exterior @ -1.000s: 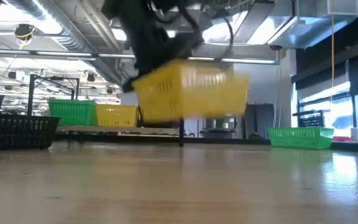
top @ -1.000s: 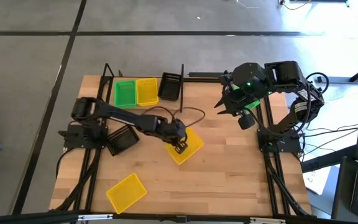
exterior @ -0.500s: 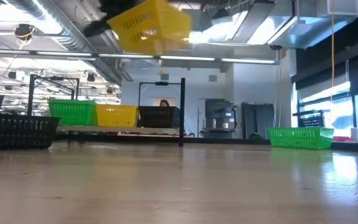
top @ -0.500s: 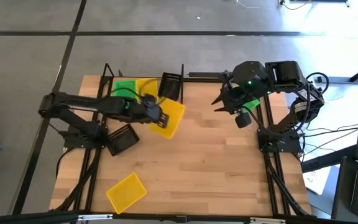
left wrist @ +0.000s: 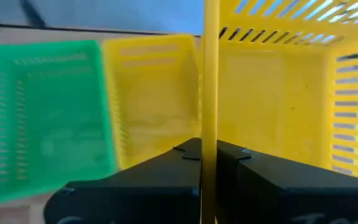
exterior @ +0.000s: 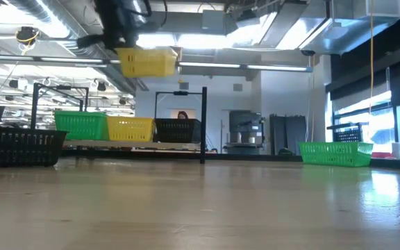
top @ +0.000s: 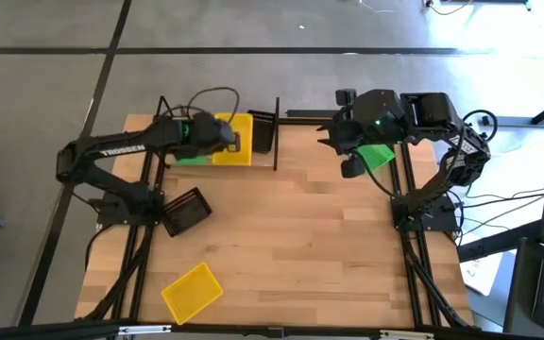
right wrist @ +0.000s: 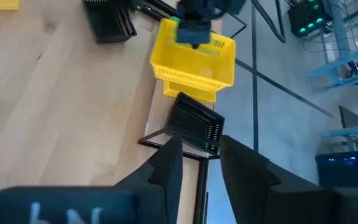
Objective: Stack baskets on shelf by color
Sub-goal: Stack the top yellow basket on the yellow basket on the shelf
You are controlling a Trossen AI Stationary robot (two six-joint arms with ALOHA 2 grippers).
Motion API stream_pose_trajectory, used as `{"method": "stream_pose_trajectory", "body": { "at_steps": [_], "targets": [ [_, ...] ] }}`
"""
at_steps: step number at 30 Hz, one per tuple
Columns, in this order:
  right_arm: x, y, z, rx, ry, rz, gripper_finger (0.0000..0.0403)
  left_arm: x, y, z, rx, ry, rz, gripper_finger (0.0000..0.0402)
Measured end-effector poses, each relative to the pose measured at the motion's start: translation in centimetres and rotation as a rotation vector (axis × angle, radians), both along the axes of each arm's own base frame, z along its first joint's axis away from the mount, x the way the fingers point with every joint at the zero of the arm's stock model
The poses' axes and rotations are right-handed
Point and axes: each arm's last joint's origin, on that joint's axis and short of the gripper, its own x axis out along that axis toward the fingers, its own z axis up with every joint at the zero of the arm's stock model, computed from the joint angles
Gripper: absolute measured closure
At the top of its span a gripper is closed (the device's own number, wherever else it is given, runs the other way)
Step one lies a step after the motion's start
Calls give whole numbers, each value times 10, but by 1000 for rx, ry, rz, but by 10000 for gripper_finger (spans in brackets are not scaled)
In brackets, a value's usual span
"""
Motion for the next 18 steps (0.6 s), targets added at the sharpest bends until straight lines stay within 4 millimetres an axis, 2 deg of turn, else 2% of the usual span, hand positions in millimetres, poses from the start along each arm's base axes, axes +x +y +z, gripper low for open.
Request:
{"method": "stream_pose_trajectory", "body": {
  "at_steps": [9,18],
  "targets": [
    [2,0,-1,11,5,12,295,-15,51,-14,-32,114,160,401],
    [3,0,-2,11,7,12,295,-4,73,-42,-111,228,154,401]
  ]
}}
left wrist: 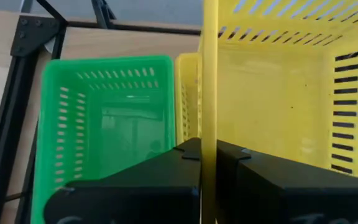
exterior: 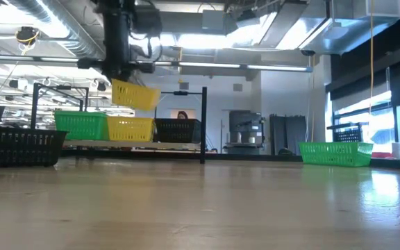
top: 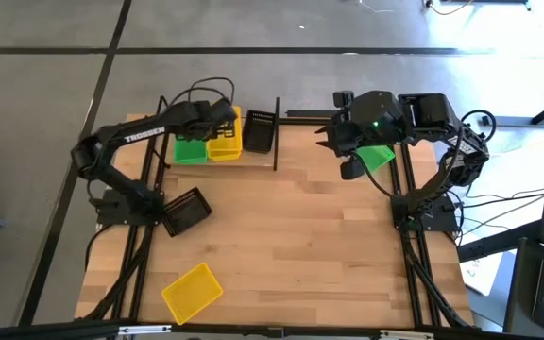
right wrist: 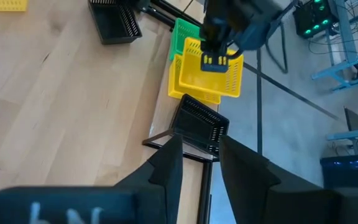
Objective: Stack baskets on shelf by color
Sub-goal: Stack the top yellow basket on the yellow basket on the shelf
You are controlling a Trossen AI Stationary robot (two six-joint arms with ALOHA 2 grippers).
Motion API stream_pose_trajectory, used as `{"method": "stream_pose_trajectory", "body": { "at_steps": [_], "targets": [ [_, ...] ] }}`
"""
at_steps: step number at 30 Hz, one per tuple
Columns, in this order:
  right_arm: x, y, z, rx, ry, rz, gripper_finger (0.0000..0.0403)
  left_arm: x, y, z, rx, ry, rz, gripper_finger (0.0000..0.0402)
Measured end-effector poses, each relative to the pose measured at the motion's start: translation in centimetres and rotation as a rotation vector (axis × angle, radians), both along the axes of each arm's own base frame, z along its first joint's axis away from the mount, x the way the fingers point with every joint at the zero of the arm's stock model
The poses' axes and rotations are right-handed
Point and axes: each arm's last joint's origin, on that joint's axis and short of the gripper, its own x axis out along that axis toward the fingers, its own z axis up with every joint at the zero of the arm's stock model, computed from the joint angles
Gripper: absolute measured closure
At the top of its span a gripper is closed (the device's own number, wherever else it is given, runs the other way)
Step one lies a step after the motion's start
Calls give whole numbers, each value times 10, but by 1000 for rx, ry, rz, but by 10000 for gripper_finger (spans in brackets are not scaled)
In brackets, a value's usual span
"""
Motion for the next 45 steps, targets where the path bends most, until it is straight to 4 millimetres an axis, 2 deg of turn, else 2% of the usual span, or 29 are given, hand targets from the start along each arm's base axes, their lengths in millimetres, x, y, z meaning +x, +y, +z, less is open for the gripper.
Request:
{"method": "stream_pose_trajectory", "body": {
  "at_steps": [8,28,38,45],
  "targets": [
    [0,0,0,0,0,0,295,7,9,-16,-30,50,13,401],
    [0,0,0,0,-5,0,295,10,15,-17,-11,41,-19,400],
    [0,0,0,32,-16,-28,295,14,18,-27,-49,61,-26,349],
    [0,0,0,35,-17,-31,295,11,16,-21,-39,52,-40,346]
  ]
}}
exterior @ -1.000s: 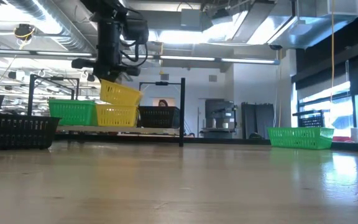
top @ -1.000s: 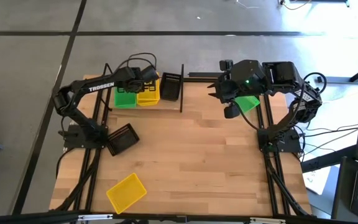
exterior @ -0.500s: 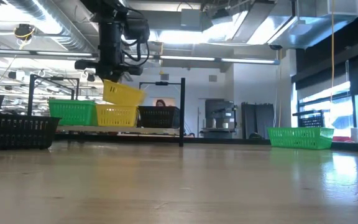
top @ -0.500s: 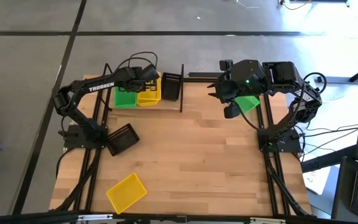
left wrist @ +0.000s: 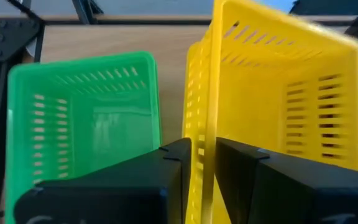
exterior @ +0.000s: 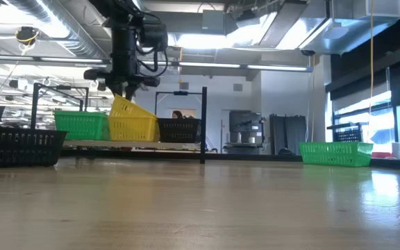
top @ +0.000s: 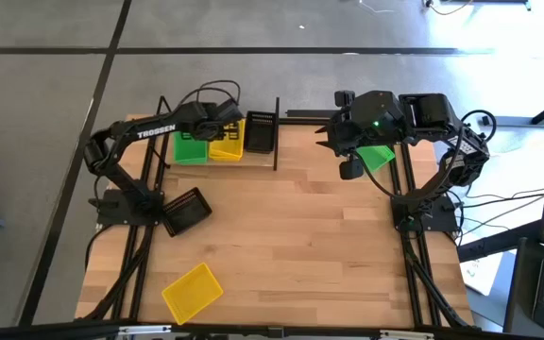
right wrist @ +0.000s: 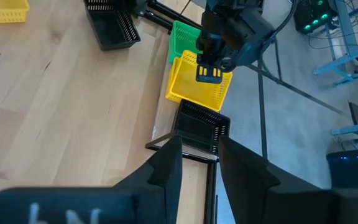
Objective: Stack baskets on shelf by color
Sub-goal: Stack the top yellow basket on the yellow basket on the shelf, then stack the black basket on the black basket on the shelf
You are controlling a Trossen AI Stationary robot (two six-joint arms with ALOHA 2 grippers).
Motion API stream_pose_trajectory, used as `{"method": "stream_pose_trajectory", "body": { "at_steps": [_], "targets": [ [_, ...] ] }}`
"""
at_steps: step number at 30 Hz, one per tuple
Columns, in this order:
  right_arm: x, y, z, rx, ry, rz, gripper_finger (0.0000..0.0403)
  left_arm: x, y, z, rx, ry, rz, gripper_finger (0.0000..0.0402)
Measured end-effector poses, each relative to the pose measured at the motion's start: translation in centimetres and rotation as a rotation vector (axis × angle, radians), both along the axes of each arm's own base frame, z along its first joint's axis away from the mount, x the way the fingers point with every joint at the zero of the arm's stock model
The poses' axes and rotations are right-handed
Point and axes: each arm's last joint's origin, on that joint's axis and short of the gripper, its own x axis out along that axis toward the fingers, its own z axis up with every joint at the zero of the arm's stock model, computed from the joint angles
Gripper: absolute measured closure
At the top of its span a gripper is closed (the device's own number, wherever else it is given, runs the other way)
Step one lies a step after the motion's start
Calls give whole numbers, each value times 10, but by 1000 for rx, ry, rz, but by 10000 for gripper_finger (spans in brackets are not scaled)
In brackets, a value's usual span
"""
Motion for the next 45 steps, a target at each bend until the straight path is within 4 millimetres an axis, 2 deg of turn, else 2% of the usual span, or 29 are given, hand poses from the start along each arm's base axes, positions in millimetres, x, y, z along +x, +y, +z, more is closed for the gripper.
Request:
{"method": "stream_pose_trajectory", "body": {
  "at_steps": [12,15,19,29,36,39,42,45],
  "targets": [
    [0,0,0,2,-1,-2,295,-17,-11,32,70,-29,-102,348],
    [0,0,0,3,-1,-2,295,-16,-11,32,58,-33,-119,360],
    [0,0,1,3,-9,-2,295,-16,-11,31,50,-24,-141,395],
    [1,0,1,3,-16,-2,295,-16,-11,30,51,-19,-147,401],
    [1,0,1,3,-16,-2,295,-20,-14,7,-13,7,-155,401],
    [1,0,1,3,-16,-2,295,-20,-16,4,-22,14,-161,401],
    [1,0,1,3,-16,-3,295,-20,-19,14,1,-6,-184,401],
    [-1,0,2,11,-15,-10,295,-25,-27,38,65,-42,-256,401]
  ]
}}
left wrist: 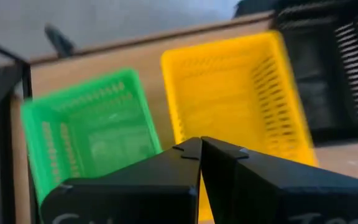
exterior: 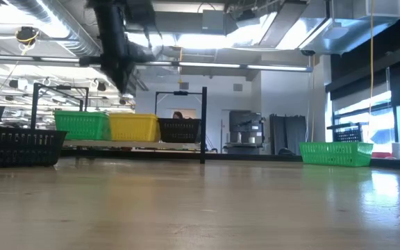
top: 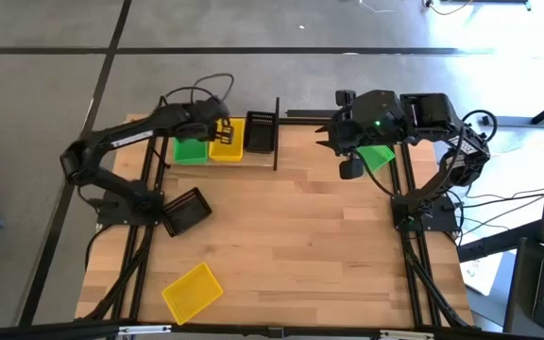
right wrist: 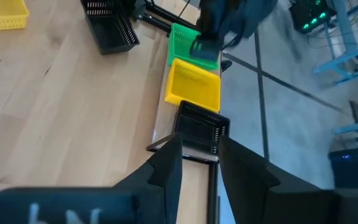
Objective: Stack baskets on shelf by color
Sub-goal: Stack the black basket on the black basket on the shelf
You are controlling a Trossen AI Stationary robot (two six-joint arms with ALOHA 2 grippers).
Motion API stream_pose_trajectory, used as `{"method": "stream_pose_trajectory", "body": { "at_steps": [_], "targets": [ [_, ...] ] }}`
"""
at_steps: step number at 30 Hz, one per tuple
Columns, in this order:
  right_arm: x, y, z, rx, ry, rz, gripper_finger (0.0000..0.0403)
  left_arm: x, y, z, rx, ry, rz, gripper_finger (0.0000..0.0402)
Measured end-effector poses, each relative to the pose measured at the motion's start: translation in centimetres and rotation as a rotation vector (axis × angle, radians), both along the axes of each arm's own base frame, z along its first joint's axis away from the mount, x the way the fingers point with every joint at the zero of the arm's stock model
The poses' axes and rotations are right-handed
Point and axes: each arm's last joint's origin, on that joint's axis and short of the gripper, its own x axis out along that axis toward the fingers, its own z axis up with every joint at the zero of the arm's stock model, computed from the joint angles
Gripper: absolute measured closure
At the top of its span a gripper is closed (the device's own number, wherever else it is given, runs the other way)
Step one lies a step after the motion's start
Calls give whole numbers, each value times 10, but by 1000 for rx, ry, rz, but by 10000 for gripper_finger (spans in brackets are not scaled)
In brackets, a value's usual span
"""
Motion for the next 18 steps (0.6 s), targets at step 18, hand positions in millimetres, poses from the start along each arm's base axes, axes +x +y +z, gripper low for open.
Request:
{"method": "stream_pose_trajectory", "body": {
  "at_steps": [18],
  "targets": [
    [-42,-1,1,232,46,-170,295,-16,-131,52,68,-87,-623,401]
  ]
}}
